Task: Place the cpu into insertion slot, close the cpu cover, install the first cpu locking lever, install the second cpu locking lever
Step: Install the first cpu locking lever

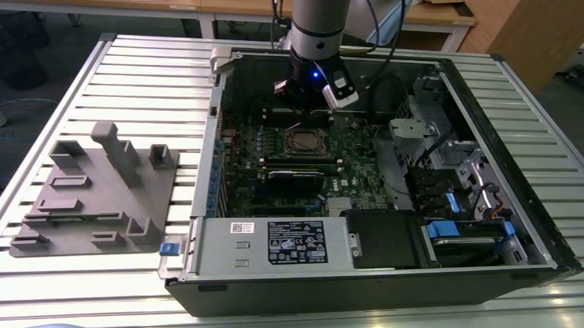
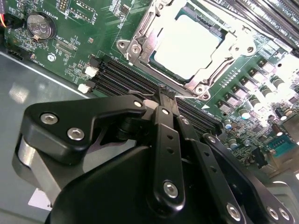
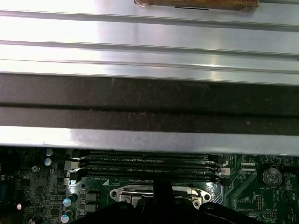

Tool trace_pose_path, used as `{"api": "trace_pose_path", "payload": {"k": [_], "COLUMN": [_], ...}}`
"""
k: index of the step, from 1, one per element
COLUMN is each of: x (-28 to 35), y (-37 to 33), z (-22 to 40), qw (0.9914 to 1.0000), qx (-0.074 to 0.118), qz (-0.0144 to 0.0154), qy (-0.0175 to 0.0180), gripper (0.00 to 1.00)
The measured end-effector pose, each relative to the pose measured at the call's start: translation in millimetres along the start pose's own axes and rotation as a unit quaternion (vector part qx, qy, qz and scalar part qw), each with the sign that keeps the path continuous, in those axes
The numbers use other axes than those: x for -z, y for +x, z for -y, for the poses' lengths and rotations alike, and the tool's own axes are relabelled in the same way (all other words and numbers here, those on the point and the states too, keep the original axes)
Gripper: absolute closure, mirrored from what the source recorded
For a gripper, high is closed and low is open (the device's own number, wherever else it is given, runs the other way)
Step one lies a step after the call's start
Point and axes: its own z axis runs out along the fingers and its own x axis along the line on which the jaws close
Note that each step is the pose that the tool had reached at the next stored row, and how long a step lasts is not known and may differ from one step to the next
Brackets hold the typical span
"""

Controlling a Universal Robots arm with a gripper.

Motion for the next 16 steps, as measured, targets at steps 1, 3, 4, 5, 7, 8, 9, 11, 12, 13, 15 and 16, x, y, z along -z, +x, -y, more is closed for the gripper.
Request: {"api": "trace_pose_path", "payload": {"k": [1,3,4,5,7,8,9,11,12,13,15,16], "x": [0.0,0.0,-0.1,-0.3,-0.7,-0.9,-0.9,-1.0,-1.0,-1.0,-1.0,-1.2], "y": [0.0,-0.1,-0.2,-0.9,-2.7,-3.5,-4.0,-4.0,-4.1,-4.1,-4.1,-4.2], "z": [0.0,0.0,0.0,0.0,0.1,0.2,0.3,0.3,0.2,0.2,0.2,0.2], "qw": [1.0,1.0,1.0,1.0,1.0,1.0,1.0,1.0,1.0,1.0,1.0,1.0], "qx": [0.0,0.0,0.0,0.0,0.0,0.0,0.0,0.0,0.0,0.0,0.0,0.0], "qz": [0.0,0.0,0.0,0.0,0.0,0.0,0.0,0.0,0.0,0.0,0.0,0.0], "qy": [0.0,0.0,0.0,-0.0001,0.0,0.0,0.0,0.0001,0.0,0.0,0.0,0.0], "gripper": [0.89,0.89,0.89,0.89,0.89,0.89,0.89,0.89,0.89,0.89,0.89,0.89]}}
